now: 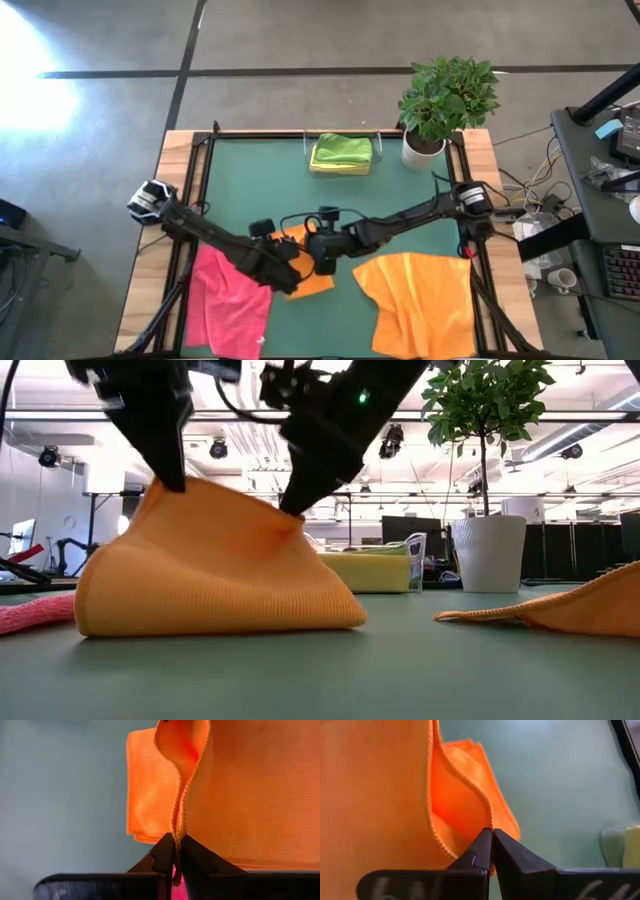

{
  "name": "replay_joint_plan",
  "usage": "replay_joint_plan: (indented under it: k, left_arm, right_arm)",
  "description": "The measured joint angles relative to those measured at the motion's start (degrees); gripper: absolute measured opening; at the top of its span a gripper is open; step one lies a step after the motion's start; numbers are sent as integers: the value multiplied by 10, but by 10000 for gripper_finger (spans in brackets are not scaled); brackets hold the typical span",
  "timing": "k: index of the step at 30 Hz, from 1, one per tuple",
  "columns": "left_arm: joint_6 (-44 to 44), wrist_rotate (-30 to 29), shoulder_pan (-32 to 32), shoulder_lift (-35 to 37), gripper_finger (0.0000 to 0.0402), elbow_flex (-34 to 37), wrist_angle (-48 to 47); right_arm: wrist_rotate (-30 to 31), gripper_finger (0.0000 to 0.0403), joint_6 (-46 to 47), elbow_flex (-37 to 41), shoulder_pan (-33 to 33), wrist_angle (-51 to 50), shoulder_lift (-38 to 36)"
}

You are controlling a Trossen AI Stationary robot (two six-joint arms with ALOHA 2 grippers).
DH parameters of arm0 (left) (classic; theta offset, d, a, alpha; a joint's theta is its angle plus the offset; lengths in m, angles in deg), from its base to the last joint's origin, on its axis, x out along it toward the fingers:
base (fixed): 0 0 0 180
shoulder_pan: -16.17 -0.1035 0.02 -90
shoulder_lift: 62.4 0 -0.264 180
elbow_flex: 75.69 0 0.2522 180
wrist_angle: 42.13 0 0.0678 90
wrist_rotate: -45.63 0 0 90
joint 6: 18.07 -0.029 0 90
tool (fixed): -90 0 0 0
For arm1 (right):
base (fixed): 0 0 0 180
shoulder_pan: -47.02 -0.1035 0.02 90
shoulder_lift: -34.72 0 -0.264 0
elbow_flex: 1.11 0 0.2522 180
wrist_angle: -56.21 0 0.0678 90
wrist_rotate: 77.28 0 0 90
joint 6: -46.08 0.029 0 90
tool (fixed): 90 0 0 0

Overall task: Fold microfiber towels
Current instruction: Fold the orange towel

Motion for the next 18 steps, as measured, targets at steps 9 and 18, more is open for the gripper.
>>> replay_joint_plan:
  k: [9, 18]
  left_arm:
    - [-16, 1, -38, 0, 13, 21, 3]
    - [-28, 8, -50, 0, 42, 21, 9]
  right_arm:
    - [0, 8, -7, 0, 35, -2, 3]
    - [-35, 36, -6, 0, 41, 3, 3]
